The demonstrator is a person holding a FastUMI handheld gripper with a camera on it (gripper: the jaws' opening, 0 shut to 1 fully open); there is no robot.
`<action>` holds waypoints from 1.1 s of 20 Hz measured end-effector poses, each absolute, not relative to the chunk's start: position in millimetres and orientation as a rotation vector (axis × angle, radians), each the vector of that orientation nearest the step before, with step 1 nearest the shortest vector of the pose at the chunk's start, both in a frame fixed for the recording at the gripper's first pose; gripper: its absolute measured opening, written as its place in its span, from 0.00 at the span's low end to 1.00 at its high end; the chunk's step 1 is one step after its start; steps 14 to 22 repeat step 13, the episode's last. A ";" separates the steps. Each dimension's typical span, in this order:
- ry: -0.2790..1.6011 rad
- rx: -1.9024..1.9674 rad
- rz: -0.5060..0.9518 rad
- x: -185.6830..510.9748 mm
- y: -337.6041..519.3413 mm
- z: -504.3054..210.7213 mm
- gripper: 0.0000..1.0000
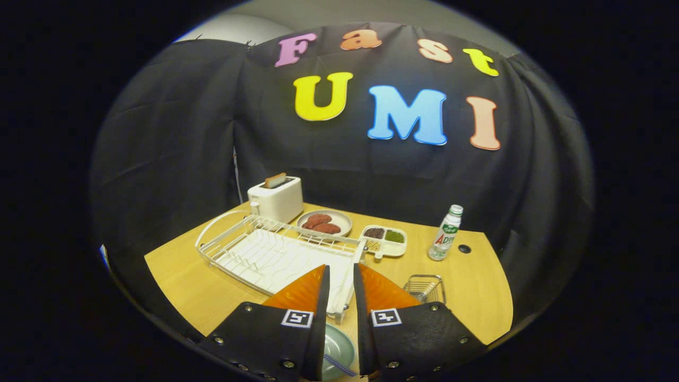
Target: Take the plate from the dish rack, then take the spoon from the basket and place it into the plate.
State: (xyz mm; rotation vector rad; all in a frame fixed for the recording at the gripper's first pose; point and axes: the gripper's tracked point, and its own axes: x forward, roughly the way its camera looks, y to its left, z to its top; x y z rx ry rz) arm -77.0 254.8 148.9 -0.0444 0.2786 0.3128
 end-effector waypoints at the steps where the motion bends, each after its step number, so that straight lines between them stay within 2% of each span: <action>1: 0.251 -0.034 0.278 -76.9 243.1 160.7 0.26; 7: 0.018 -0.002 0.121 -79.0 180.5 257.8 0.27; 9: -0.079 0.016 0.094 -83.0 169.3 284.5 0.99; 10: -0.088 0.017 0.079 -83.6 163.8 286.7 0.95; 22: -0.074 0.034 0.078 -88.8 158.2 278.8 0.95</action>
